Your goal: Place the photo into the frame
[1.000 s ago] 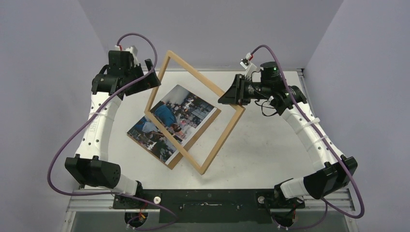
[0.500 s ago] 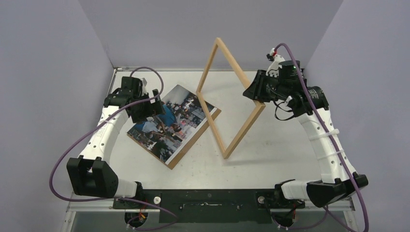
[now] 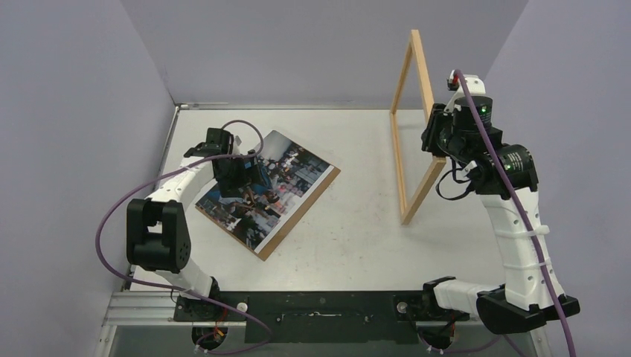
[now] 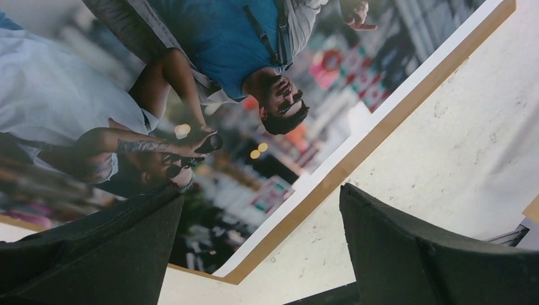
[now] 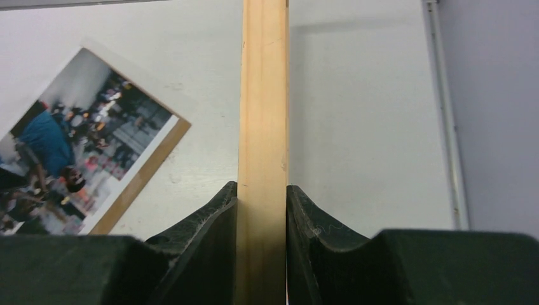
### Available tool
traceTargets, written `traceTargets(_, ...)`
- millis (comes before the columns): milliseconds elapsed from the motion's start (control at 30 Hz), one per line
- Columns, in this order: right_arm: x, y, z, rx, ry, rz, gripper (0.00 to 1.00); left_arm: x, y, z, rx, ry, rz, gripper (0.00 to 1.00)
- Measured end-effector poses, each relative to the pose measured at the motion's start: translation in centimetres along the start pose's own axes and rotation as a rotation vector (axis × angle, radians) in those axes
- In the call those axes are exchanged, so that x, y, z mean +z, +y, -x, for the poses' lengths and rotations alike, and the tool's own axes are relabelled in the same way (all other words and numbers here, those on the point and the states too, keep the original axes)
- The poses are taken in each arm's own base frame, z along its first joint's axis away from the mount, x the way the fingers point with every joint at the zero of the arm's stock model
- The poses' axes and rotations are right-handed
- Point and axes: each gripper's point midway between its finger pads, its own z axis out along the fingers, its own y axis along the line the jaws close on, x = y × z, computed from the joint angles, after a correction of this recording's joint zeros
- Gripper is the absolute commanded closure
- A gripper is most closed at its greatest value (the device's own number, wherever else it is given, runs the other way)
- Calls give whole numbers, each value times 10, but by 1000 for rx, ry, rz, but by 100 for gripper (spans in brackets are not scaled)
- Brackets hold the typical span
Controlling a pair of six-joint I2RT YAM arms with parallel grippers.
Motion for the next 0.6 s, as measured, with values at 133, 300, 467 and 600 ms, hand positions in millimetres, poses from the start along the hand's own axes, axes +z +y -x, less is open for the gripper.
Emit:
traceTargets(133, 1, -24, -2, -56, 7, -124, 100, 12, 2, -4, -10, 24, -8, 8)
traceTargets(300, 6, -46, -4, -116, 22, -248, 100, 18, 1, -2, -11, 27, -20, 8)
traceTargets(467, 21, -54, -12, -185, 79, -326, 100, 22, 2, -2, -12, 31, -18, 8)
traceTargets(600, 38, -40, -21, -273, 119, -344, 100, 24, 3, -3, -17, 38, -15, 9)
